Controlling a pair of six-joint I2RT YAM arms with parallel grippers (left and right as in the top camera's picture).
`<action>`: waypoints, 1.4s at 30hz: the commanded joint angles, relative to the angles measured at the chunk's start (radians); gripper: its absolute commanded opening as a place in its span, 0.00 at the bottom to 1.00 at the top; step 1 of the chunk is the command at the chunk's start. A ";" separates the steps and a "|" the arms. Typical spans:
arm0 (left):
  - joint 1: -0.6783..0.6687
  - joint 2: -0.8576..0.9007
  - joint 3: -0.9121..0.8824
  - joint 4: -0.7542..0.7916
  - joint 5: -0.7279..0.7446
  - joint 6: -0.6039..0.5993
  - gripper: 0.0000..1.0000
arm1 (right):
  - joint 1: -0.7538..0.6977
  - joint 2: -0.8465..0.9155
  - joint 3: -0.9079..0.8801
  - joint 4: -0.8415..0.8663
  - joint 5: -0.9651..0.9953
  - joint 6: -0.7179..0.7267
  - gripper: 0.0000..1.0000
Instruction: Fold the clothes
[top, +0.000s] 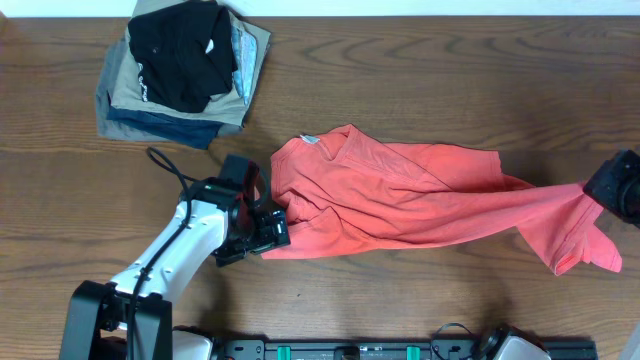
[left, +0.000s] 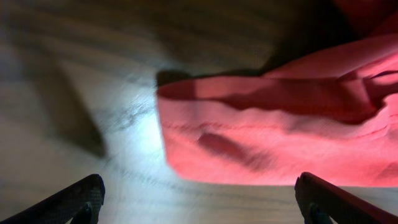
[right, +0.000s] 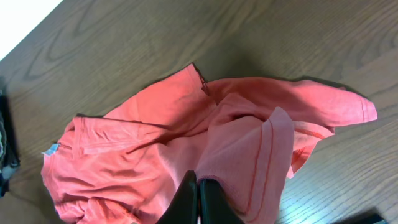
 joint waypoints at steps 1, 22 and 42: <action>0.000 -0.002 -0.017 0.036 0.038 0.018 0.99 | 0.003 -0.005 0.017 0.002 -0.010 -0.014 0.01; 0.000 0.137 -0.017 0.095 -0.082 -0.073 0.63 | 0.003 -0.005 0.017 -0.009 -0.012 -0.015 0.01; 0.000 0.063 0.006 0.045 -0.082 -0.072 0.06 | 0.003 -0.004 0.017 -0.008 -0.011 -0.014 0.01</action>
